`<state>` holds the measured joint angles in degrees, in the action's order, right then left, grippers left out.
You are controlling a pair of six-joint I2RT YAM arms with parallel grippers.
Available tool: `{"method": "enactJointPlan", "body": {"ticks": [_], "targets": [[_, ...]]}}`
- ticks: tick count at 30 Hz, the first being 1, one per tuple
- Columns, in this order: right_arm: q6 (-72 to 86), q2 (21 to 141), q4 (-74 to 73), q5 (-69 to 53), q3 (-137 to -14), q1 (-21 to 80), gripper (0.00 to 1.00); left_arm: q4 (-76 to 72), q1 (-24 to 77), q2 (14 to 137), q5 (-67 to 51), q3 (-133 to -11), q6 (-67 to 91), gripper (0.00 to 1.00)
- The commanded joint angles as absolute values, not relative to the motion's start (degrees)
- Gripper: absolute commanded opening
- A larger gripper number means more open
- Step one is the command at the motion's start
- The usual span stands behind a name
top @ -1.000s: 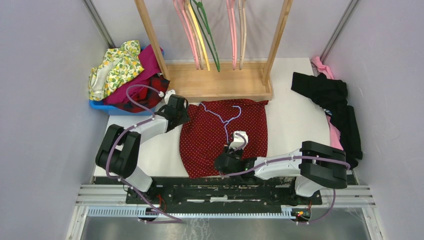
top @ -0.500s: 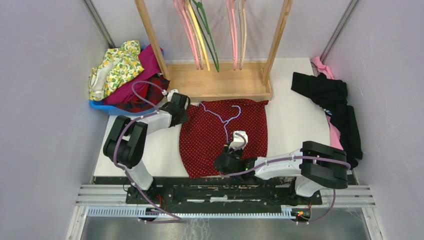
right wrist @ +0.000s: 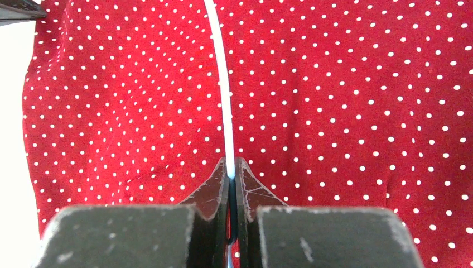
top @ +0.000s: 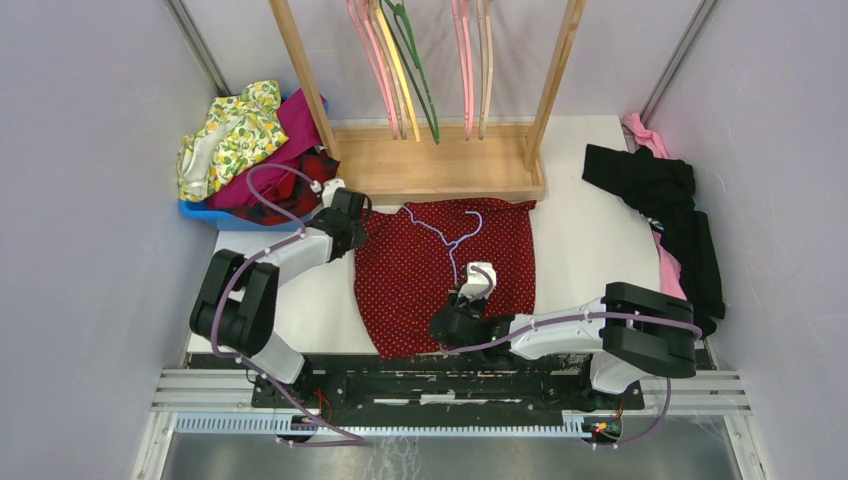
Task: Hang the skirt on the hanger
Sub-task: Hang the skirt on the hanger.
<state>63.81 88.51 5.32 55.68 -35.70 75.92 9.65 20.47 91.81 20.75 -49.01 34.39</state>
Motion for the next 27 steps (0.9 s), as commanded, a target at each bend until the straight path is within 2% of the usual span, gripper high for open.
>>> {"method": "enactJointPlan", "body": {"ticks": [1,16,23,27], "targets": [[65.4,85.9,4.0,59.7,-35.8,76.0,0.01,9.9,19.0,87.3,23.1,-47.1,32.9,0.03],[73.2,84.8,-5.7,64.1,-34.4,76.0,0.01,9.6,16.6,82.2,22.6,-43.1,33.3,0.03],[73.0,82.5,-6.5,64.1,-33.3,76.0,0.01,9.3,16.3,81.1,21.9,-42.6,33.5,0.03],[68.9,82.2,-2.0,62.8,-33.0,76.0,0.01,8.9,16.3,81.1,20.0,-42.6,33.6,0.05]]}}
